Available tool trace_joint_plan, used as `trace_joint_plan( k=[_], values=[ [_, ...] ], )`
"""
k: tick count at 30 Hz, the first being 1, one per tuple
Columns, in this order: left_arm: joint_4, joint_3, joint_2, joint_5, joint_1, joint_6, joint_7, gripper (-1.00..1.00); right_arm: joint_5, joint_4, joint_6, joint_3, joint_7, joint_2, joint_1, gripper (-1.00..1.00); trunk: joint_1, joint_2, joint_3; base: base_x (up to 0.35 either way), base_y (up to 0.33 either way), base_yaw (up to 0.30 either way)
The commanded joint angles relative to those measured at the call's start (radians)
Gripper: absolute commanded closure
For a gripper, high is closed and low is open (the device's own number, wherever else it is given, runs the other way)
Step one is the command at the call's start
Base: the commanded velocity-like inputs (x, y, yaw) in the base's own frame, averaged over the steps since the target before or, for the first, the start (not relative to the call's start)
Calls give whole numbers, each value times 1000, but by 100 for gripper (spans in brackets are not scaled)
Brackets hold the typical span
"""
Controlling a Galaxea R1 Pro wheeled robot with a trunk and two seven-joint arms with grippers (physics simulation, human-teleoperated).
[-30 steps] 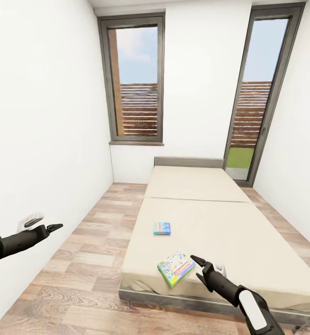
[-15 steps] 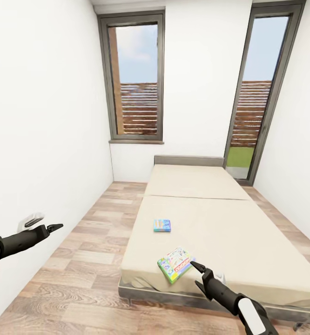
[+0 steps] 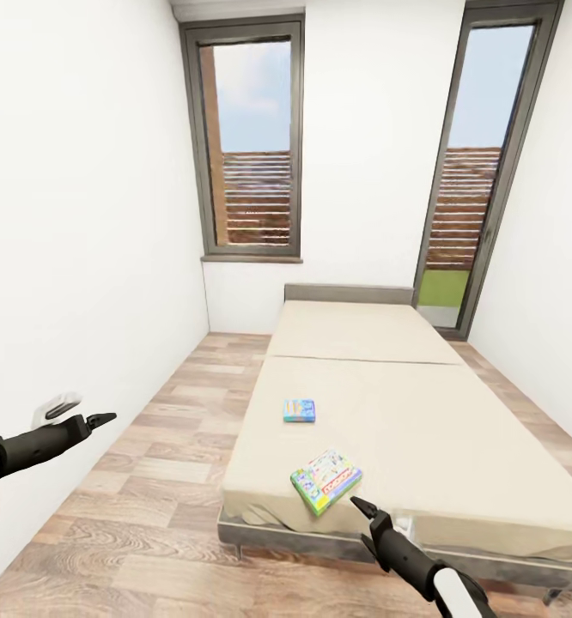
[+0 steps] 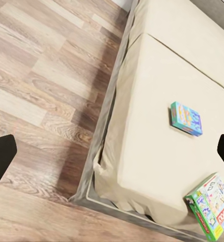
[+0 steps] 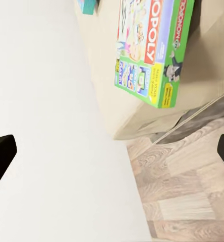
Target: Put all the toys in the child's room - the three board games (two on the bed and one on the table), the two jigsaw puzzles on the table, and the tennis ball on the table - inside the toy box on the table in the child's room.
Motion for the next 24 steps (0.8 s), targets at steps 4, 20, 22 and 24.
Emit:
trace_joint_plan(
  k=[4, 20, 22, 24],
  values=[
    [0, 1, 0, 1, -1, 7, -3, -100, -4, 18, -6, -7, 0, 2, -1, -100, 15, -29, -14, 0, 0, 0],
    [0, 3, 0, 1, -1, 7, -4, -100, -48, 35, -78, -7, 16, 35, -1, -100, 73, -134, -61, 0, 0, 0],
    [0, 4, 0, 1, -1, 7, -4, -100, -49, 36, -88, -6, 16, 38, -1, -100, 73, -134, -61, 0, 0, 0],
    [0, 4, 0, 1, 0, 7, -4, -100, -50, 36, -94, -6, 17, 42, -1, -100, 73, -134, -61, 0, 0, 0]
  ],
)
